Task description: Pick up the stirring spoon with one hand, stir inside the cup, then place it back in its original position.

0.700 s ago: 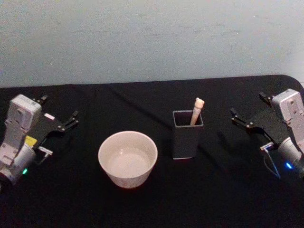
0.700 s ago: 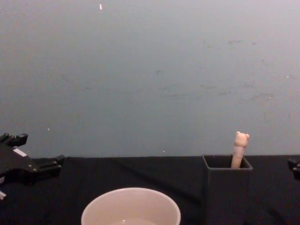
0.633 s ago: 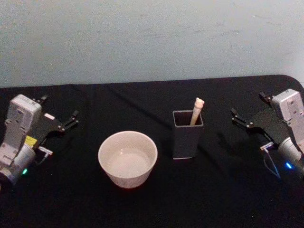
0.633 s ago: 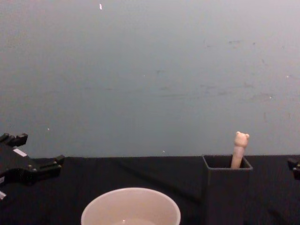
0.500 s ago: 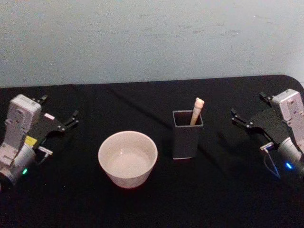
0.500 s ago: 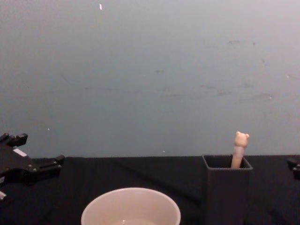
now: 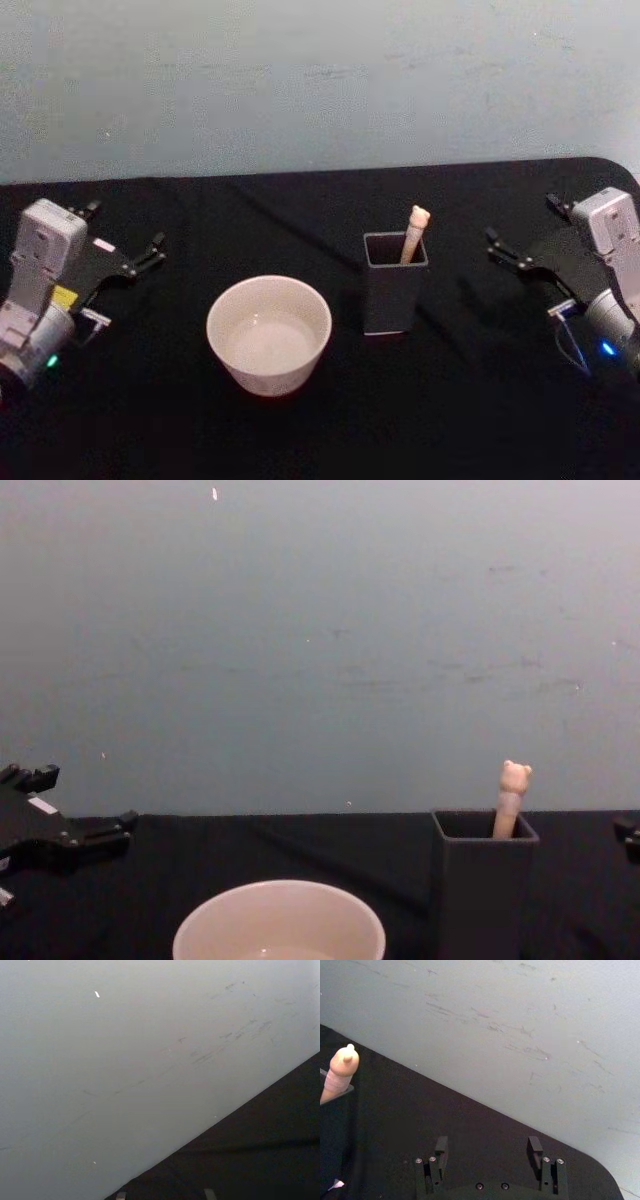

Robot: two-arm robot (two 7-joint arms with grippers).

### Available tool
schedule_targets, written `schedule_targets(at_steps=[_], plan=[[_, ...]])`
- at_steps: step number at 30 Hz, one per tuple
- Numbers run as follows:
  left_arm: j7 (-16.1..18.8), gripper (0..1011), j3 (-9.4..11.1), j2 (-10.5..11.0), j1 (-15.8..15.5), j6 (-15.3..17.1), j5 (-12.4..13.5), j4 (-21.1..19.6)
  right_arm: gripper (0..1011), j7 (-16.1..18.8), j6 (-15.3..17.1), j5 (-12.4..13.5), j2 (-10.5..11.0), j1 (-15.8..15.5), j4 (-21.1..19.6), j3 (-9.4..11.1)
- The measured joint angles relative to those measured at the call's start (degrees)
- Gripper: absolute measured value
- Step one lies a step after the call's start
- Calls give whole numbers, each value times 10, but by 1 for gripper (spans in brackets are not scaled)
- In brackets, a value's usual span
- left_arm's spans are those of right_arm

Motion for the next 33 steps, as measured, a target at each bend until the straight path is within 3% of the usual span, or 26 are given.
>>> schedule_targets(at_steps=[20,25,31,33], plan=[[0,1001,0,0,0,0,0,0,1002,0,0,0,0,0,0,0],[0,1001,0,0,0,0,0,0,1002,3,3,1,-5,-1,-1,10],[0,1001,0,0,0,0,0,0,1003,34,19,29,0,-12,-24,30],[0,1001,0,0,0,0,0,0,1002,58,30,51,8,-20,-40,41]])
